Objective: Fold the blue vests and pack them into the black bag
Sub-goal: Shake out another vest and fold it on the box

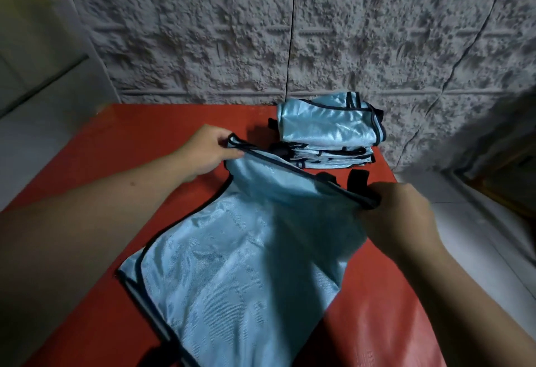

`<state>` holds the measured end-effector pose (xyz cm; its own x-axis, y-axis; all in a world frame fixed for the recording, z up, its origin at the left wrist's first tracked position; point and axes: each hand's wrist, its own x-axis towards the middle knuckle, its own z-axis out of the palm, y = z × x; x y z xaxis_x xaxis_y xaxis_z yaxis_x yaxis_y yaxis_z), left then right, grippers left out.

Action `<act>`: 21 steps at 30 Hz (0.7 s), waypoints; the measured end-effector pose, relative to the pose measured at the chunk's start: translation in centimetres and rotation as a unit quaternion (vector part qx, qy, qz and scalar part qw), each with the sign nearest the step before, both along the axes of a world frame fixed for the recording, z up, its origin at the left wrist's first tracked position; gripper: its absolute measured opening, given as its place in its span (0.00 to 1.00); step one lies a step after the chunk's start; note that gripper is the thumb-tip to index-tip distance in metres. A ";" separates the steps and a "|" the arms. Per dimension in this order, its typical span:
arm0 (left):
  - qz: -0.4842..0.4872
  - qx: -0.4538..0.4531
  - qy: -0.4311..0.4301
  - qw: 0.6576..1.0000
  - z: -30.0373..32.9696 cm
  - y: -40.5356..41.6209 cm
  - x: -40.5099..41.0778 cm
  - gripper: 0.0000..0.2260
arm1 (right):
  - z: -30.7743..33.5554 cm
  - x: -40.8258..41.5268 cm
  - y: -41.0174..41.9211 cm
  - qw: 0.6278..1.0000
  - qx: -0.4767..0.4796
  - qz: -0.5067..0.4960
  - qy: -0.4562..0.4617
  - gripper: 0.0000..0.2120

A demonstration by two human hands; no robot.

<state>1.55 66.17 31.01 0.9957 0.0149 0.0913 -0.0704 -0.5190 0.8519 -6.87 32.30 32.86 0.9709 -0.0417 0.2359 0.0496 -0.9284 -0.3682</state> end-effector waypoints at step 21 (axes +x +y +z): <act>-0.046 0.192 0.069 0.978 -4.0 11.8 -16.9 0.22 | -7.3 -17.2 12.2 0.925 -0.127 0.355 0.037 0.11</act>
<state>-15.36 77.93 27.05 0.9944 -0.0849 -0.0625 -0.0305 -0.7988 0.6008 -24.07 44.55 25.55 0.7461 0.6608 0.0820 0.6637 -0.7283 -0.1702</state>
